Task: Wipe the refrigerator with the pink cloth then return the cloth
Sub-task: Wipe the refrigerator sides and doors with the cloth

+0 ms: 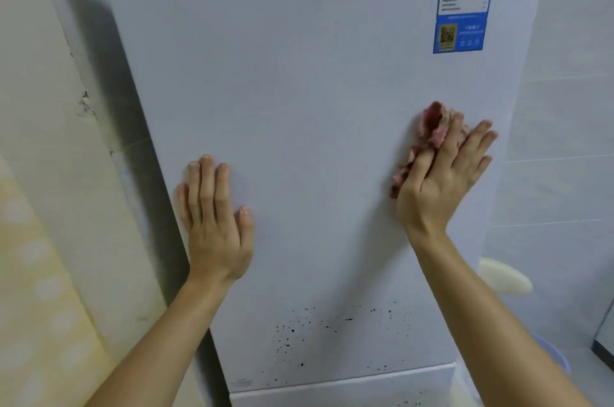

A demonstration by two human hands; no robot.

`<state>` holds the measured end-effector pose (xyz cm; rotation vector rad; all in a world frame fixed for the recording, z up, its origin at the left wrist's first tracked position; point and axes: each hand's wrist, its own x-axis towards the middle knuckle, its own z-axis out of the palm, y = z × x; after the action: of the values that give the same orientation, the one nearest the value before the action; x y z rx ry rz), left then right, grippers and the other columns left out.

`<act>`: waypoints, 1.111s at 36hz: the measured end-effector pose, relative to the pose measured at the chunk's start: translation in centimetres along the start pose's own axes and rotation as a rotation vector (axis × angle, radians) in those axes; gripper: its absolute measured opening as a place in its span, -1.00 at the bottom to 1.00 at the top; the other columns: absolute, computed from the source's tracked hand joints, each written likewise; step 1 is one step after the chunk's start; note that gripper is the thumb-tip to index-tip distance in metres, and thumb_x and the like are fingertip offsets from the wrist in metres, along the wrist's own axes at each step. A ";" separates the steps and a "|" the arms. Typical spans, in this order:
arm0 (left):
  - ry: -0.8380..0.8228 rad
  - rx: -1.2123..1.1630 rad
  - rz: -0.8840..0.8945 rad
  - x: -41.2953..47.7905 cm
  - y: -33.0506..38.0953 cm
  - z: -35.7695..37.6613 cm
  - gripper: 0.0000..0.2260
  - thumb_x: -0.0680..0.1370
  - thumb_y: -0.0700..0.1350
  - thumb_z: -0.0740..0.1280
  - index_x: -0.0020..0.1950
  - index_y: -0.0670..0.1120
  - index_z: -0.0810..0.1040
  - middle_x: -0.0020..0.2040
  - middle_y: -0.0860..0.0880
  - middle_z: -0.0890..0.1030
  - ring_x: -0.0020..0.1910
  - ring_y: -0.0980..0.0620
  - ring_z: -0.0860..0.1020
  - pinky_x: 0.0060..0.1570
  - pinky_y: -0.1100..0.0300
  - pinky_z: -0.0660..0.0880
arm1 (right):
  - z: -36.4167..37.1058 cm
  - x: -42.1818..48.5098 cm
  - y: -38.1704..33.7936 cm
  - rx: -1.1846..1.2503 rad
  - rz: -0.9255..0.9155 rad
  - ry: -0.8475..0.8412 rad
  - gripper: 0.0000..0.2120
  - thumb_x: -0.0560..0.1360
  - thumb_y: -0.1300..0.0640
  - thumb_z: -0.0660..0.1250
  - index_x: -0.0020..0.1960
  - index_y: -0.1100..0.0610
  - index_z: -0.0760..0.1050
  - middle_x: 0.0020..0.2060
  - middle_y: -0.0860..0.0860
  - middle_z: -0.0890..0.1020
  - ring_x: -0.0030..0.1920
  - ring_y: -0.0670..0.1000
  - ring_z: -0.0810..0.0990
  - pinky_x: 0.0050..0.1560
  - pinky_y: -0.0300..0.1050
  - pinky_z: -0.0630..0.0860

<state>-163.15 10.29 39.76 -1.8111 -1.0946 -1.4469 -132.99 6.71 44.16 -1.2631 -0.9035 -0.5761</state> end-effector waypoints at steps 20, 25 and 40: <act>0.015 -0.083 0.025 -0.4 -3.9 -3.5 -0.35 0.48 -0.22 0.17 0.60 -0.29 0.23 0.63 -0.25 0.25 0.66 -0.20 0.15 0.59 -0.26 0.15 | 5.6 -15.2 -8.7 -0.030 -1.048 -0.447 -0.50 0.71 0.19 0.09 0.65 0.15 0.27 0.65 0.17 0.22 0.68 0.16 0.10 0.69 0.12 0.01; -0.028 -0.025 0.066 -1.7 -3.6 -2.9 -0.42 0.57 -0.16 0.17 0.60 -0.27 0.26 0.63 -0.25 0.25 0.65 -0.23 0.17 0.57 -0.26 0.18 | 3.1 -16.9 -2.8 -0.205 -1.239 -0.559 -0.24 0.52 0.18 0.27 0.69 0.11 0.15 0.69 0.15 0.11 0.70 0.15 0.02 0.70 0.12 -0.08; -0.022 -0.051 0.031 -1.3 -0.7 -0.4 -0.46 0.61 -0.16 0.18 0.58 -0.29 0.29 0.64 -0.27 0.20 0.67 -0.26 0.07 0.58 -0.35 0.07 | -1.1 -3.2 2.6 0.027 0.102 0.000 -0.41 0.71 0.23 0.02 0.71 0.16 0.00 0.70 0.18 -0.04 0.70 0.17 -0.14 0.66 0.20 -0.26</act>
<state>-164.02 9.96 38.51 -1.8754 -1.0441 -1.4522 -132.42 5.96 39.98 -1.2775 -0.8395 -0.4820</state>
